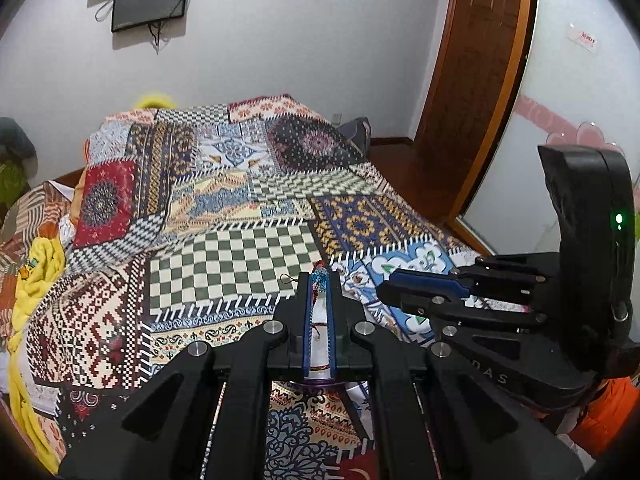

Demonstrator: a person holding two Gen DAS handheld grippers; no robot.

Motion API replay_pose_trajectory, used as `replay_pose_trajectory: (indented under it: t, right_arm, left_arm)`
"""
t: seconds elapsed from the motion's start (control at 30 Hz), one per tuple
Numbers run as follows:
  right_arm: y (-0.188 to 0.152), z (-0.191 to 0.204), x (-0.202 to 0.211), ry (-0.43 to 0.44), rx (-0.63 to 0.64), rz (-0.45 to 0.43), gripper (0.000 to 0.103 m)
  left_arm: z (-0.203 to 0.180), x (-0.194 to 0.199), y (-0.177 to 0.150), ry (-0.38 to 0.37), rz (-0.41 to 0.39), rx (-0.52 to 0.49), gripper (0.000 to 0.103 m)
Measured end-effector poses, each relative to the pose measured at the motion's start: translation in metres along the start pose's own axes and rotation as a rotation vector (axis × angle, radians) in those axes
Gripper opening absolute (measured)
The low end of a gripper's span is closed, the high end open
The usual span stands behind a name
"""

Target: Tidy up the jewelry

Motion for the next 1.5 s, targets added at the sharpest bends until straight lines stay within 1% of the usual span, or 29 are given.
replay_pose_trajectory:
  t: [0.23,0.37,0.47,0.77,0.93,1.0,1.17,1.3,1.5]
  right_arm:
    - [-0.006,-0.007,-0.024,0.023,-0.009,0.061,0.009]
    - [-0.011,-0.009,-0.035,0.039,-0.012,0.104,0.009]
    - [-0.013,-0.009,-0.04,0.042,-0.003,0.12,0.009]
    - [-0.014,-0.009,-0.05,0.044,0.011,0.15,0.009]
    - [-0.014,-0.007,-0.05,0.024,0.026,0.147,0.009]
    - [-0.014,-0.006,-0.05,0.005,0.031,0.15,0.009]
    - [-0.013,-0.006,-0.047,0.003,0.012,0.16,0.012]
    - [-0.01,0.0,-0.035,-0.009,0.018,0.141,0.02]
    - [-0.003,0.014,-0.007,-0.024,0.034,0.082,0.021]
  left_arm:
    - [0.001,-0.029,-0.013,-0.008,0.077,-0.002,0.005]
    - [0.003,-0.04,-0.02,-0.023,0.113,0.001,0.005]
    - [0.002,-0.046,-0.024,-0.024,0.133,-0.005,0.005]
    - [0.003,-0.049,-0.031,-0.037,0.158,-0.004,0.005]
    - [0.002,-0.044,-0.033,-0.045,0.171,-0.01,0.005]
    - [0.002,-0.041,-0.034,-0.042,0.173,-0.012,0.005]
    - [0.006,-0.032,-0.037,-0.011,0.165,-0.007,0.005]
    - [0.01,-0.016,-0.035,0.006,0.132,-0.003,0.008]
    - [0.015,0.02,-0.022,0.032,0.065,0.02,0.008]
Point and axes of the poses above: each gripper's, at about its wrist camera, not at the fingertips, and x roughly against the way its jaws point, z to its left, y to its top, the point moved 4 cm from there along -x, roughly the way its jaws point, and after that the axes turned 13 degrees about y, right-handed, at the moved point
